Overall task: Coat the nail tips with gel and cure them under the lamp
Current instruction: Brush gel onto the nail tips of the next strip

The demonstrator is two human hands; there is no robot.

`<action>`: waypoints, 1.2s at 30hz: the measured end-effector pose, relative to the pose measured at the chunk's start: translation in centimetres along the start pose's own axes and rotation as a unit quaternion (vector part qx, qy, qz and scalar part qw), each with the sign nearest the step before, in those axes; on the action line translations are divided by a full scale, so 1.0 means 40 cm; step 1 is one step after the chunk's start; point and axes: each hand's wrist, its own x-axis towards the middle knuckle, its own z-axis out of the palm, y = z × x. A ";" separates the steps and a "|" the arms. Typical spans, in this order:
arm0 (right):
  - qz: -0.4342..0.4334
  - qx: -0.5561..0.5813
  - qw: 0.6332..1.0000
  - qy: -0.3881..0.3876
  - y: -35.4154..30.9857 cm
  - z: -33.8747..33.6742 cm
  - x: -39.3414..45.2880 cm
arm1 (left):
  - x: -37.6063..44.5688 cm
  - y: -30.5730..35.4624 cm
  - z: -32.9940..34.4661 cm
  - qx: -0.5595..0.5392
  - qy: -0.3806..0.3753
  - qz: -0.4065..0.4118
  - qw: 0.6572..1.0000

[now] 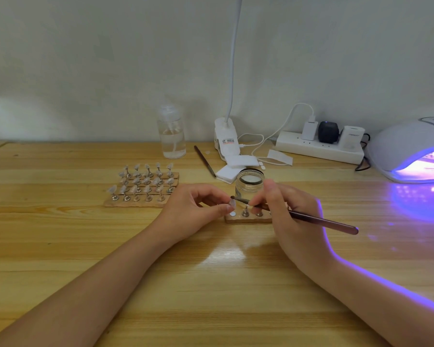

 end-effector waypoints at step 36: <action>0.014 0.059 0.998 0.004 -0.006 -0.005 -0.009 | 0.000 -0.004 -0.002 0.001 -0.007 0.006 1.000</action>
